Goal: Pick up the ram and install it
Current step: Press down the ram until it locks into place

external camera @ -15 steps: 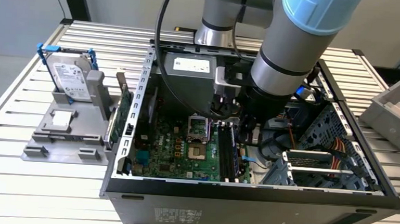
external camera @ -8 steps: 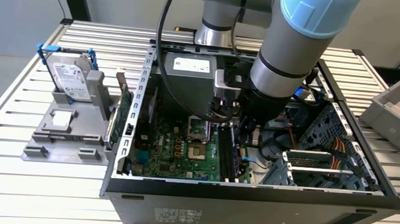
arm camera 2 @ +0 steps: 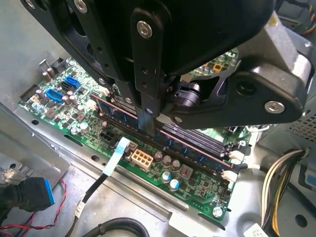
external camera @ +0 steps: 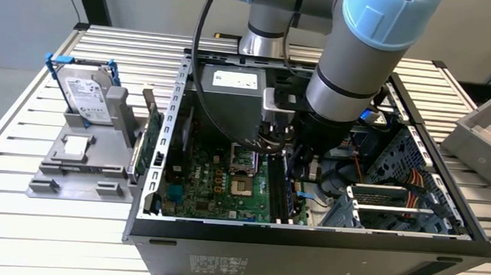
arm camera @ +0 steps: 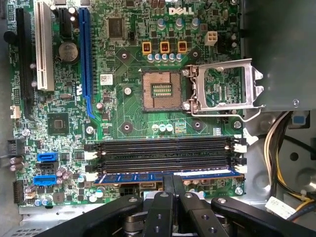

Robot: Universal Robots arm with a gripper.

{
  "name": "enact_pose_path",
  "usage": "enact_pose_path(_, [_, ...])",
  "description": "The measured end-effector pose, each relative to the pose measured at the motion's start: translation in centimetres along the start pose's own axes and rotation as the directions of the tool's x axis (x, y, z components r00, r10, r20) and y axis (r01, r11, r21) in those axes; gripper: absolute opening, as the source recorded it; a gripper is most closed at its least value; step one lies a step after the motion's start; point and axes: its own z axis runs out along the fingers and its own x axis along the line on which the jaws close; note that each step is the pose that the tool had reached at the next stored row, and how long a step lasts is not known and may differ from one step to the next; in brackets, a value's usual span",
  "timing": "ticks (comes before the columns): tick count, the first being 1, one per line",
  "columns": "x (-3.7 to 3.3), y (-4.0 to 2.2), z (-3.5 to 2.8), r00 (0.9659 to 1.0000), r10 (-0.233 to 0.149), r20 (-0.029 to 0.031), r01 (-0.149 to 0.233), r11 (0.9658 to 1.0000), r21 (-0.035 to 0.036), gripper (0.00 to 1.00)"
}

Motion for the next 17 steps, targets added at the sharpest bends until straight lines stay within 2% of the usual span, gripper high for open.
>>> enact_pose_path(12, [0.09, -0.08, 2.02, 1.0000, 0.000, -0.0023, 0.000, 1.0000, -0.0004, 0.00])
enact_pose_path(14, [0.07, -0.08, 2.02, 1.0000, 0.000, -0.0043, 0.000, 1.0000, -0.0007, 0.00])
enact_pose_path(15, [0.04, -0.07, 1.80, 1.0000, 0.000, -0.0053, 0.000, 1.0000, -0.0008, 0.00])
enact_pose_path(17, [0.01, -0.05, 1.21, 1.0000, 0.000, 0.0022, 0.000, 1.0000, 0.0005, 0.00])
